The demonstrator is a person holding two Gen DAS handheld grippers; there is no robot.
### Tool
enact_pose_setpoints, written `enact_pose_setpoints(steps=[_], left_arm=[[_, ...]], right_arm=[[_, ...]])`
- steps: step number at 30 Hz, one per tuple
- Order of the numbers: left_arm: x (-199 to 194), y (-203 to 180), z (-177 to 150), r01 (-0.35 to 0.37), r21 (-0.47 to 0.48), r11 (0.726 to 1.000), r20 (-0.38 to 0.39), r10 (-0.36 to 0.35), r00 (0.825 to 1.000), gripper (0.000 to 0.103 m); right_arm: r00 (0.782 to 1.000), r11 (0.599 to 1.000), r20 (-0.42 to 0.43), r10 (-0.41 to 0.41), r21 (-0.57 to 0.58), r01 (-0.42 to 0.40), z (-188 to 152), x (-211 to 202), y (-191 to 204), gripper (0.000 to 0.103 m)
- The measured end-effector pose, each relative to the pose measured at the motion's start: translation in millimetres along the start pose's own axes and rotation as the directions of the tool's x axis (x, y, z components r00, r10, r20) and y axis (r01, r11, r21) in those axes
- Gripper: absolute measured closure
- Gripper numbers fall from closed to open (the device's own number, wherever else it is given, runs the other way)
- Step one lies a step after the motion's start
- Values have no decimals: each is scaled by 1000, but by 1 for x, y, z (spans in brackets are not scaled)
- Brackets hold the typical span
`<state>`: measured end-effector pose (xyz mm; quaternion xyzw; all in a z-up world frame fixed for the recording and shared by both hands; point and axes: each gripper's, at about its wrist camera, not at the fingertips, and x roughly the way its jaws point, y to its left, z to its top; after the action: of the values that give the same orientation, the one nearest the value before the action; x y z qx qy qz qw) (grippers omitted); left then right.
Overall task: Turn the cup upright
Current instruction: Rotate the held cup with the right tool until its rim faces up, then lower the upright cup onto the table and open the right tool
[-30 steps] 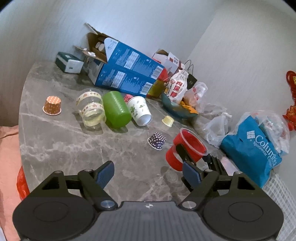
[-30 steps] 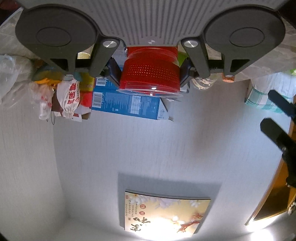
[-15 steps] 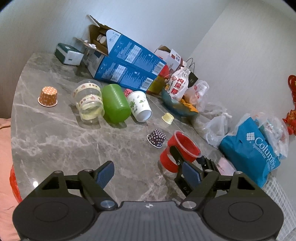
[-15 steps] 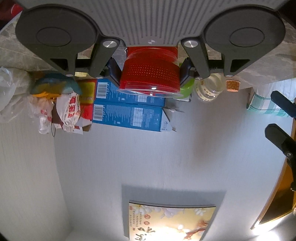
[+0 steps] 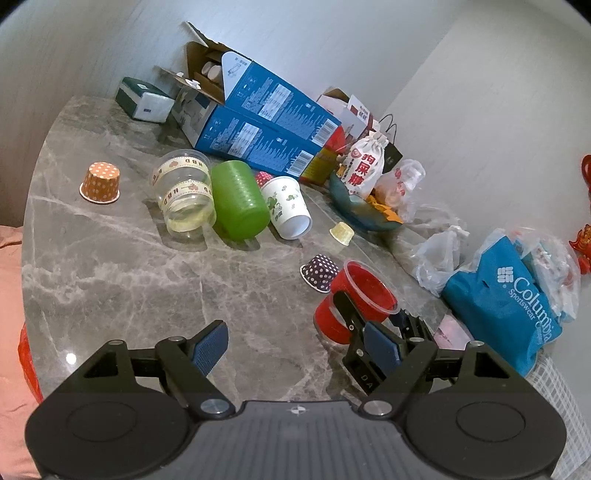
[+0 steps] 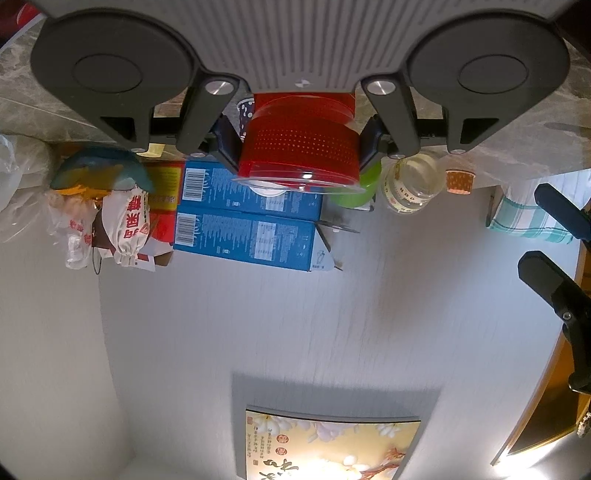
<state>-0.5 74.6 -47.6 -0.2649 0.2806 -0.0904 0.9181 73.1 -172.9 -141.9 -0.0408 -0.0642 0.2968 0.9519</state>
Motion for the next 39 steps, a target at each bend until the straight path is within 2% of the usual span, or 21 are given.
enact_pose_setpoints(steps=[7, 11, 13, 15, 16, 17, 19, 22, 25, 27, 31, 34, 39], left_arm=[[0, 2, -1, 2, -10, 1000, -2, -2, 1000, 19], [-1, 2, -2, -2, -7, 1000, -3, 2, 1000, 19], [-1, 1, -3, -22, -1, 1000, 4, 22, 1000, 18], [-3, -6, -5, -86, 65, 994, 30, 84, 996, 14], [-6, -11, -6, -142, 120, 983, 59, 136, 989, 11], [-7, -18, -7, -217, 173, 961, 82, 206, 975, 2], [-8, -24, -6, -280, 215, 936, 102, 263, 959, 0], [-12, -30, 5, -284, 217, 934, 89, 270, 959, 0], [-21, -45, 18, -279, 242, 929, 82, 267, 960, 0], [-27, -57, 27, -289, 250, 924, 72, 280, 957, 0], [-42, -75, 33, -275, 249, 929, 93, 260, 961, 0], [-43, -83, 32, -301, 256, 918, 110, 282, 953, 0], [-39, -87, 29, -307, 260, 915, 94, 293, 952, 0]], right_arm=[[1000, 1000, -20, 19, 13, -18, -1, 1, 3, 15], [1000, 1000, -25, 14, 23, -13, 2, 0, 3, 1], [999, 1000, -51, 11, 23, -10, 6, -2, 3, 1], [997, 999, -77, -6, 35, 8, 11, -13, 2, 1], [997, 999, -76, -5, 37, 8, 15, -22, 2, 1], [997, 999, -77, 4, 36, -1, 22, -32, 0, 1], [993, 999, -117, 30, 48, -25, 40, -47, -4, 1], [978, 996, -210, 10, 91, 10, 77, -61, -10, 1], [950, 980, -312, -30, 178, 90, 117, -68, -20, 1], [930, 970, -366, -16, 218, 103, 139, -71, -27, 1], [900, 965, -436, -4, 234, 118, 168, -78, -30, 1], [913, 967, -407, 21, 242, 86, 172, -84, -30, 1], [903, 962, -429, 25, 257, 95, 158, -77, -31, 1]])
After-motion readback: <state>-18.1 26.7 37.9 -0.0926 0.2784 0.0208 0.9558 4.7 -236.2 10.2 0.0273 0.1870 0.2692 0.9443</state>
